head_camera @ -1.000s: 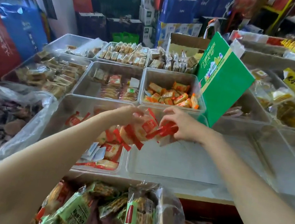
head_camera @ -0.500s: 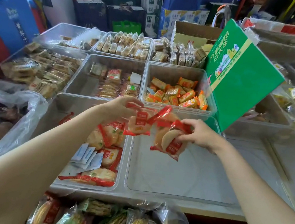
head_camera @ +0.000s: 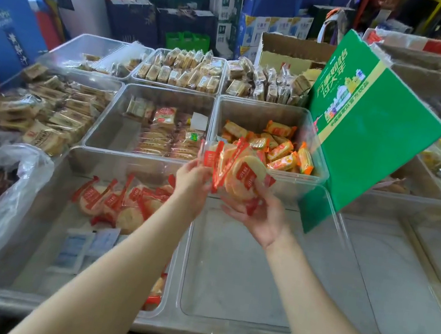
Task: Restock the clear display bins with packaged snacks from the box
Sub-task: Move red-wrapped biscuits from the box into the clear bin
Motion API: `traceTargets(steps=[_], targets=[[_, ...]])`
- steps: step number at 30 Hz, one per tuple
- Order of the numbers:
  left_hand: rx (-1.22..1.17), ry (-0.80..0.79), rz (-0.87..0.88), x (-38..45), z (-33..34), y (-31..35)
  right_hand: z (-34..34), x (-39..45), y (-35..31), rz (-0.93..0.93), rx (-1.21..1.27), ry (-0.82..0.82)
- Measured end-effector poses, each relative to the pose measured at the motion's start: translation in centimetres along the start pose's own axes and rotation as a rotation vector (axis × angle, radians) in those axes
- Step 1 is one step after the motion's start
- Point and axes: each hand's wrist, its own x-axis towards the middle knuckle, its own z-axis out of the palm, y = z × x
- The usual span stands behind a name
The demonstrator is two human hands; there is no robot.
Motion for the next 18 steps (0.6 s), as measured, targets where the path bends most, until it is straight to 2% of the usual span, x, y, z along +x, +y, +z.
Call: traceTargets(steps=[2,6,8,11,12,14,16,18], targets=[[0.100,-0.062,0.041,0.0,0.7,-1.3,0.8,1.2,0.8,-0.041,0.093,0.039],[0.602,-0.320,0.181,1.0,-0.8,-1.4,0.6,2.8,-0.1,-0.101,0.156,0.095],[0.595,-0.443,0.093,2.1,-2.3,-0.1,-0.2,3.1,-1.5,-0.129,0.078,0.051],[0.303,-0.497,-0.149,3.2,-4.3,2.4,-1.4,3.2,-3.5,-0.105,-0.202,-0.127],[0.269,-0.516,-0.217,3.5,-4.5,2.9,-1.8,3.4,-3.9,-0.069,-0.342,-0.190],[0.398,-0.590,-0.293,3.5,-4.1,3.3,-2.1,3.6,-4.2,0.011,-0.628,-0.266],[0.715,-0.614,-0.175,3.3,-3.1,3.2,-2.1,3.7,-4.1,0.057,-0.862,-0.269],[0.830,-0.612,-0.100,3.6,-2.1,3.3,-2.4,3.7,-3.9,0.049,-1.080,-0.265]])
